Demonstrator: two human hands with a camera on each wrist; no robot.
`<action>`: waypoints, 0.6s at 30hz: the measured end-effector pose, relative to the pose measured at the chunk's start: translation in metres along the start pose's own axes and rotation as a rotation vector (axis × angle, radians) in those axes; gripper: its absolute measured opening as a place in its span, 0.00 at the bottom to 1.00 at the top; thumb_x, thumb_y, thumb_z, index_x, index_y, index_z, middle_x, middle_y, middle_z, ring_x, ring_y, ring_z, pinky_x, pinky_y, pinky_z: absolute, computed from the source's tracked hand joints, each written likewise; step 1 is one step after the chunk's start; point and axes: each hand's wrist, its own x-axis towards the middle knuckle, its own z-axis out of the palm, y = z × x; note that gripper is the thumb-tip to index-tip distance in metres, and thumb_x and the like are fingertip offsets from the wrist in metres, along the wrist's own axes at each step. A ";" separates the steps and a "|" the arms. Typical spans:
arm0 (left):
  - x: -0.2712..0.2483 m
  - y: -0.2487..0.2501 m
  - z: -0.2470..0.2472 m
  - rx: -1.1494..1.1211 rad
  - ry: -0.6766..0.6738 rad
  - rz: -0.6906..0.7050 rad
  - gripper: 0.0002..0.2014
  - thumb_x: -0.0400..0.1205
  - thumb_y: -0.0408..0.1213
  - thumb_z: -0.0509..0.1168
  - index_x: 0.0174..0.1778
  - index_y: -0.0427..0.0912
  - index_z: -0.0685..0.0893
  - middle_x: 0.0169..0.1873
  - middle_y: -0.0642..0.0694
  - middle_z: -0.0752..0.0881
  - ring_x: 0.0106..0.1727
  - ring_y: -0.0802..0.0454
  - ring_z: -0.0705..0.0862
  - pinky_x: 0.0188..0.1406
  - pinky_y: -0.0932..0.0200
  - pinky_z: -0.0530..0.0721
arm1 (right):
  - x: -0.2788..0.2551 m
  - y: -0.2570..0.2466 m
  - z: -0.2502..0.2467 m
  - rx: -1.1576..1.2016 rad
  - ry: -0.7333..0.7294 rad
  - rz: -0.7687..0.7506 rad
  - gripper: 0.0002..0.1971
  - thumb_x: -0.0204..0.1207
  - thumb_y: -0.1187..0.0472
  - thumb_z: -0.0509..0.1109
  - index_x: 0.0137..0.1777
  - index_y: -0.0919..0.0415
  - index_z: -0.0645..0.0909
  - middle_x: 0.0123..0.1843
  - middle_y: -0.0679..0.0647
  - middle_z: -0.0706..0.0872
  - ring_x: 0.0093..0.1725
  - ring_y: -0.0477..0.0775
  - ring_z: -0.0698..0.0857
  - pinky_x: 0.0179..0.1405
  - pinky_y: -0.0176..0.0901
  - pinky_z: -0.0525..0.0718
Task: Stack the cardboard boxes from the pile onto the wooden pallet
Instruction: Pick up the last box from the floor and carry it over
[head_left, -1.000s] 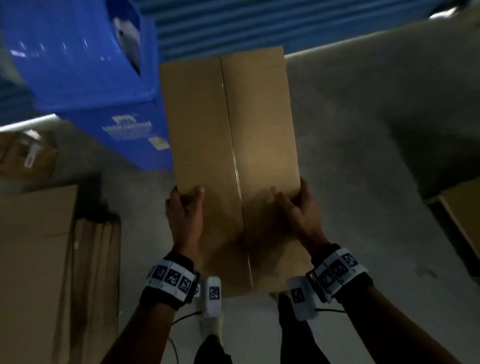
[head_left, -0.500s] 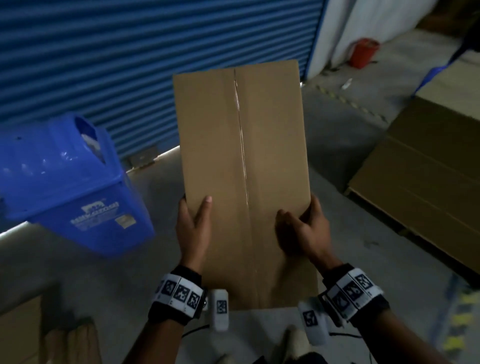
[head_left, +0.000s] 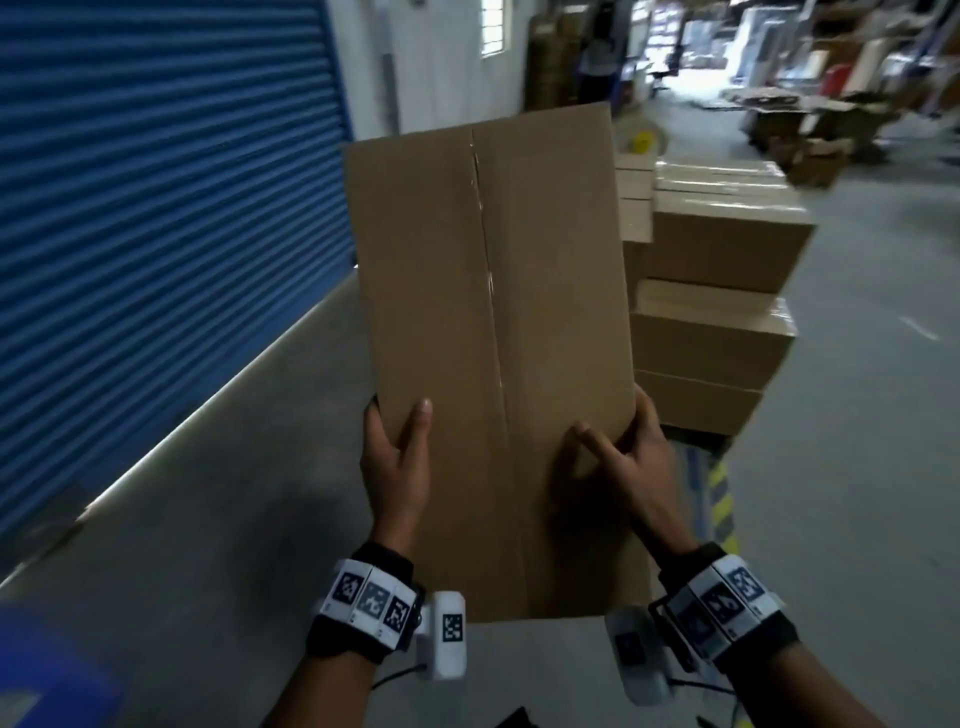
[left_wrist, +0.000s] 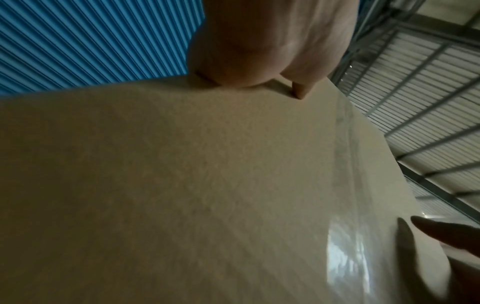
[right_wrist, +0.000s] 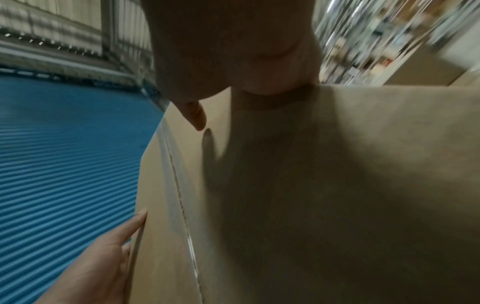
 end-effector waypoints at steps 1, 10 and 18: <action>-0.008 0.006 0.028 -0.010 -0.045 0.008 0.28 0.81 0.60 0.69 0.77 0.56 0.75 0.67 0.54 0.85 0.66 0.55 0.85 0.65 0.43 0.87 | 0.001 0.006 -0.027 0.001 0.040 -0.008 0.39 0.76 0.51 0.75 0.84 0.50 0.60 0.69 0.44 0.76 0.62 0.44 0.79 0.62 0.43 0.80; -0.096 0.042 0.278 -0.078 -0.423 0.016 0.27 0.84 0.53 0.68 0.78 0.51 0.74 0.64 0.54 0.84 0.63 0.57 0.84 0.63 0.49 0.86 | 0.003 0.072 -0.265 -0.072 0.411 0.053 0.40 0.67 0.30 0.71 0.77 0.44 0.68 0.62 0.34 0.82 0.60 0.38 0.84 0.64 0.51 0.85; -0.142 0.034 0.452 -0.116 -0.627 -0.024 0.28 0.83 0.53 0.70 0.78 0.47 0.75 0.67 0.49 0.85 0.67 0.52 0.84 0.69 0.41 0.84 | 0.027 0.128 -0.401 -0.095 0.612 0.134 0.40 0.67 0.27 0.68 0.76 0.45 0.71 0.66 0.42 0.85 0.62 0.44 0.85 0.65 0.57 0.85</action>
